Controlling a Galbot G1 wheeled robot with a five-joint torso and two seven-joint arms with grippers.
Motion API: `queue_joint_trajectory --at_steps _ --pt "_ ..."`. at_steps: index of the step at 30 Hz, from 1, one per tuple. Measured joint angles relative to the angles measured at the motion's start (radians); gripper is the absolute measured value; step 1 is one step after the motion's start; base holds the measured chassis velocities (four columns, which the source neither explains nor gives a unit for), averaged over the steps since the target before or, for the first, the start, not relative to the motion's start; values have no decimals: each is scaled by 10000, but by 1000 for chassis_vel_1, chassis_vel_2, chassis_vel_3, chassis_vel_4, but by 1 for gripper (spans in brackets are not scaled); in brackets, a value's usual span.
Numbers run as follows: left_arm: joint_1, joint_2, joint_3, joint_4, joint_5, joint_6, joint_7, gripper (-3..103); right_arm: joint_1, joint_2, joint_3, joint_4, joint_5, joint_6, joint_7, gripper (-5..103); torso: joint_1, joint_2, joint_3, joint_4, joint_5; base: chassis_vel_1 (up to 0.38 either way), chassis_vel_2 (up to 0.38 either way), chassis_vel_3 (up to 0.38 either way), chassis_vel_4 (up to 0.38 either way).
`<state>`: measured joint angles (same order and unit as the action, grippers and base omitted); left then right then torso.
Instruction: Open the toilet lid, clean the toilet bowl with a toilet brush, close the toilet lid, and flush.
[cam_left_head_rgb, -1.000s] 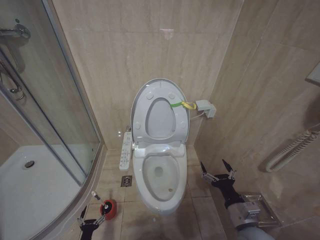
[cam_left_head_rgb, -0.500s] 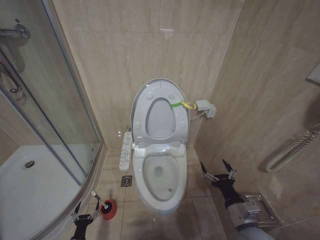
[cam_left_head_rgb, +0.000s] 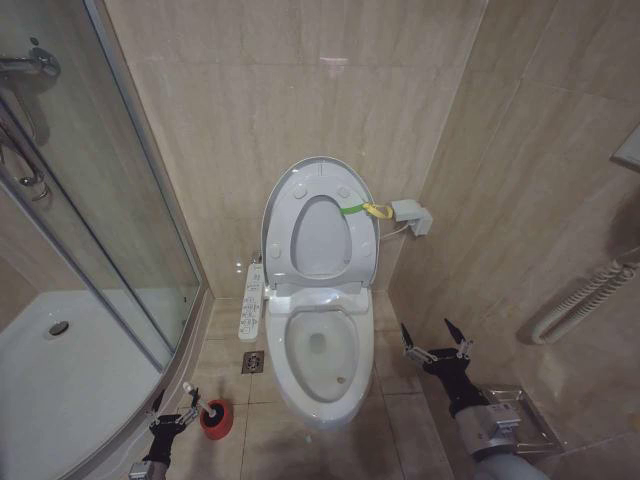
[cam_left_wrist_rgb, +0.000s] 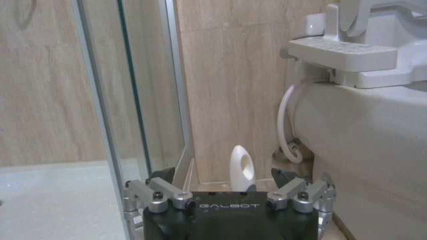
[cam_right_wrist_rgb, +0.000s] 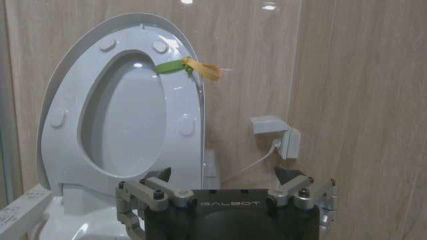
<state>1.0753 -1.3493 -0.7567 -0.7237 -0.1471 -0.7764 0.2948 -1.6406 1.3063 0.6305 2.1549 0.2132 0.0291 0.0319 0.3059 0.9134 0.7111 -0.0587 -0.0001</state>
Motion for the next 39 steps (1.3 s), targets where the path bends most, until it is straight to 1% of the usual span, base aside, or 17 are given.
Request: queue_joint_trajectory --at_steps 3,9,14,18,19,26,27,33,34,39 --pt "-101 35 7 110 -30 -9 63 97 0 0 0 1 0 0 0 100 0 0 0 0 0 0 0 0 0" --pt "-356 78 60 462 -283 -14 393 96 0 0 0 0 0 0 0 100 -1 0 0 1 0 0 0 0 0" --pt "-521 45 112 701 -375 -17 512 95 0 0 0 0 0 0 -1 100 -2 0 0 0 0 0 0 0 0" --pt "-615 25 120 865 -392 -18 535 95 0 0 0 0 0 0 0 100 -2 0 0 0 1 0 0 0 0" --pt "-645 23 120 938 -393 -22 540 90 0 0 0 0 0 0 0 100 -2 0 0 0 1 0 0 0 0" --pt "-702 -5 91 1112 -385 -59 576 90 0 0 0 0 0 0 0 100 -2 0 -1 1 1 0 0 0 0" --pt "-701 -9 88 1116 -381 -59 576 86 0 0 0 0 0 0 0 100 -2 0 -1 0 0 0 0 0 0" --pt "-701 -12 62 1127 -355 -62 559 86 0 0 0 1 0 0 0 100 -2 0 -1 0 1 0 0 0 0" --pt "-704 -11 59 1133 -355 -62 556 59 0 0 0 0 0 0 0 100 -2 0 -1 0 1 0 0 0 0" --pt "-760 -9 20 1298 -343 -61 597 59 0 0 0 1 0 0 0 100 -2 0 -1 0 1 0 0 0 0"
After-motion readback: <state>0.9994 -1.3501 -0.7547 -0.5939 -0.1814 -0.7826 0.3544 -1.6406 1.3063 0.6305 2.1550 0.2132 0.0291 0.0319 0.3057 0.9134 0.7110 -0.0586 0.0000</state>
